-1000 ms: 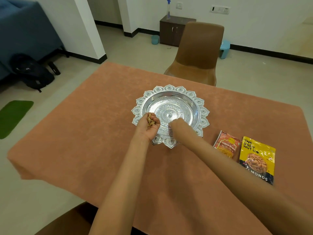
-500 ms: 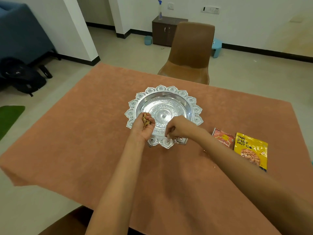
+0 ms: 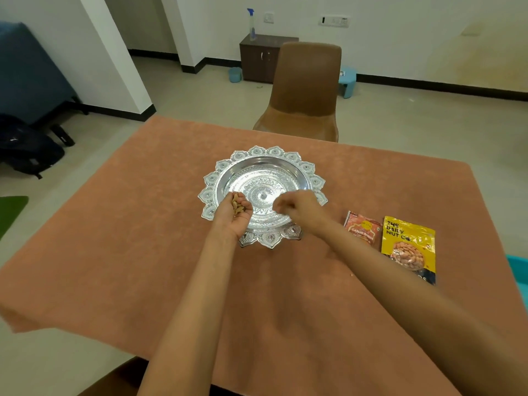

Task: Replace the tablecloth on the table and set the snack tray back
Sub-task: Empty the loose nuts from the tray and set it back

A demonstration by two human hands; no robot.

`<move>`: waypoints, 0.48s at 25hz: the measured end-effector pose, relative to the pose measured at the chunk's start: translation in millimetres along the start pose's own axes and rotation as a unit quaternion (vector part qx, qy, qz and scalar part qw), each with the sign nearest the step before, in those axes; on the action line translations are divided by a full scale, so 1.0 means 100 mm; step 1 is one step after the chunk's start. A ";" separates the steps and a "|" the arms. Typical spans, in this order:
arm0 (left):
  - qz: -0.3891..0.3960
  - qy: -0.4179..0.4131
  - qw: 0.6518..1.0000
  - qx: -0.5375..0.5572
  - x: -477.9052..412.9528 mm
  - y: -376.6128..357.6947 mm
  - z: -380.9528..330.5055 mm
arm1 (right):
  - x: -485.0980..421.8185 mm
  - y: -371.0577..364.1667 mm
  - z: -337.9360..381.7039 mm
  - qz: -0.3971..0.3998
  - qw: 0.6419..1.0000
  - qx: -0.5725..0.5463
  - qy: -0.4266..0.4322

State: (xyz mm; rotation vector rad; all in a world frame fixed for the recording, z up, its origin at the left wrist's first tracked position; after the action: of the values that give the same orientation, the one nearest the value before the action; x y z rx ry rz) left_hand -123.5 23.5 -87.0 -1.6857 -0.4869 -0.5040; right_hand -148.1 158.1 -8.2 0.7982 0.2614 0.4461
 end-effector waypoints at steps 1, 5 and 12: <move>0.006 0.007 1.000 -0.005 0.03 -0.04 0.07 | 0.00 0.15 -0.10 -0.049 0.990 -0.121 -0.053; 0.038 0.052 0.997 -0.047 0.18 -0.24 0.58 | 0.27 0.22 -0.28 -0.132 0.835 -0.503 -0.178; 0.046 0.086 0.973 -0.210 0.36 -0.24 1.66 | 1.22 0.39 -0.65 -0.196 0.769 -0.571 -0.212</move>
State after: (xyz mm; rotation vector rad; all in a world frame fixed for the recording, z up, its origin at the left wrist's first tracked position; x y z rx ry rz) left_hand -97.2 192.9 -73.1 -2.0343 -0.1794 -0.7138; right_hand -78.0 280.9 -30.5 -0.3855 -0.2805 -0.0375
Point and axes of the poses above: each hand's wrist, its own x-axis away from the middle knuckle, its own y-axis out of the back of the hand, z = x × y, the point moved 10 cm from there along -x, towards the middle knuckle, and after that the axes turned 7 degrees about x, right-handed, at the moved point
